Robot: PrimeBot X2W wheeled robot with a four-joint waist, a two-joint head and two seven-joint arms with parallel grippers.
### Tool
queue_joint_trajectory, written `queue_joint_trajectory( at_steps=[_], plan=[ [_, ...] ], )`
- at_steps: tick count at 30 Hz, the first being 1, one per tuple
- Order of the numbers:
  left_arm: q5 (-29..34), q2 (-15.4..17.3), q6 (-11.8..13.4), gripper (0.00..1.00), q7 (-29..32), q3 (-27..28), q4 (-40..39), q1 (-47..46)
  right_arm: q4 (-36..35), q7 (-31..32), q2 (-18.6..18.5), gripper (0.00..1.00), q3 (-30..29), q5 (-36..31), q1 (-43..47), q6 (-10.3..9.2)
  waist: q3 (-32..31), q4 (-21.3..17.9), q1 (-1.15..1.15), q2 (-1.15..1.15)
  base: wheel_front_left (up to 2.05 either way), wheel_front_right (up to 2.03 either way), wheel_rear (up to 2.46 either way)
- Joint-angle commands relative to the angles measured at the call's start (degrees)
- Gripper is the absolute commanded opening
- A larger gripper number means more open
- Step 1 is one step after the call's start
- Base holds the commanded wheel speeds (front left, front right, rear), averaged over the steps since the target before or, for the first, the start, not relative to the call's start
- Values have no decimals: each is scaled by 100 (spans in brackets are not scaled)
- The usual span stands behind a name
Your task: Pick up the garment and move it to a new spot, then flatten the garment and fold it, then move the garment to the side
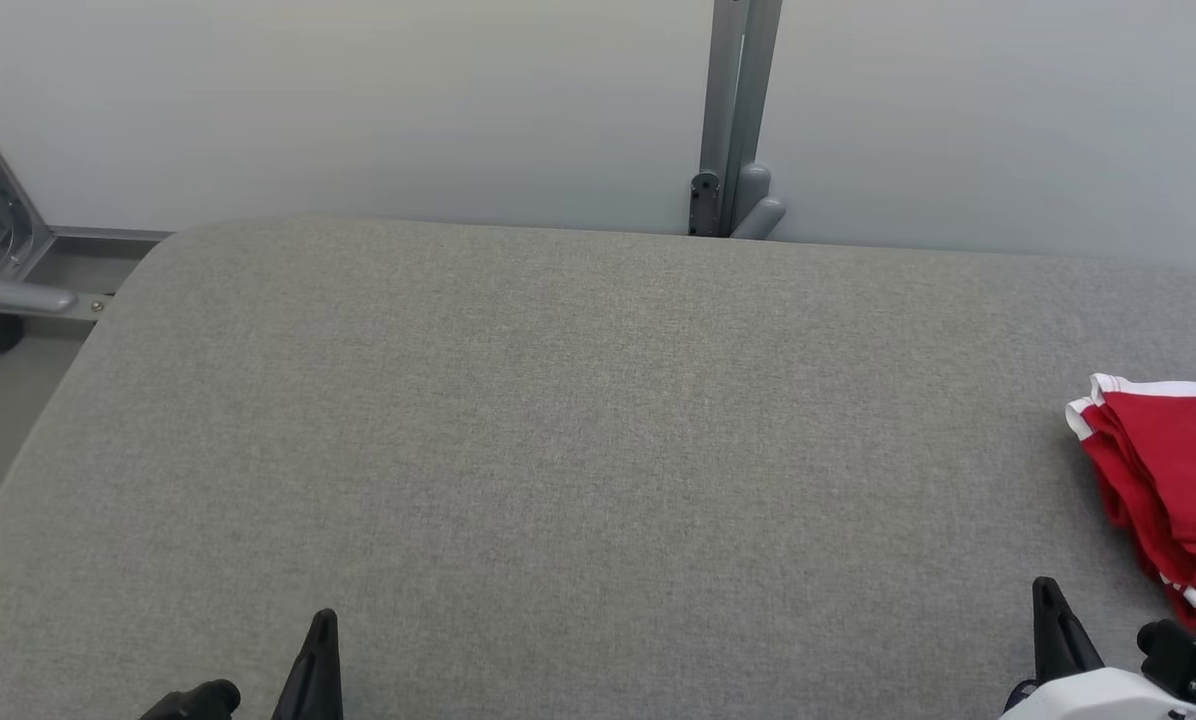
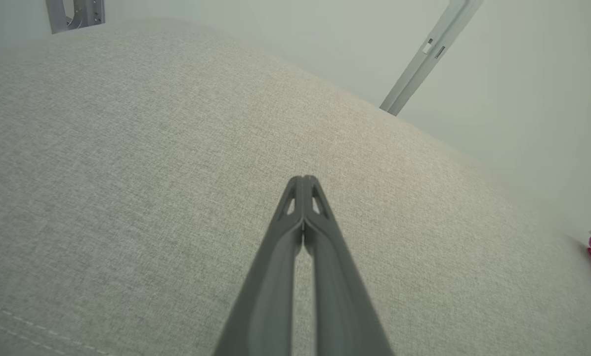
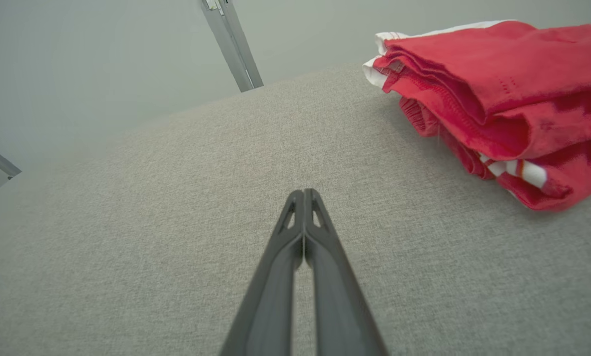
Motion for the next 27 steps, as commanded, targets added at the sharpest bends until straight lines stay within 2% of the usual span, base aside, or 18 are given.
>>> queue_joint_trajectory(
  at_steps=[1, 27],
  plan=[
    [-250, 55, -7, 0, 50, 43, -110, -193, -123, 47, -59, 0, 22, 277, -175, 0, 6, -15, 0, 0, 0, 0, 0],
    [-2515, 127, -24, 0, 612, 321, -234, -570, -321, 624, -91, 0, 156, 2809, -478, -1, 82, -240, 0, 0, 0, 0, 0]
  ],
)
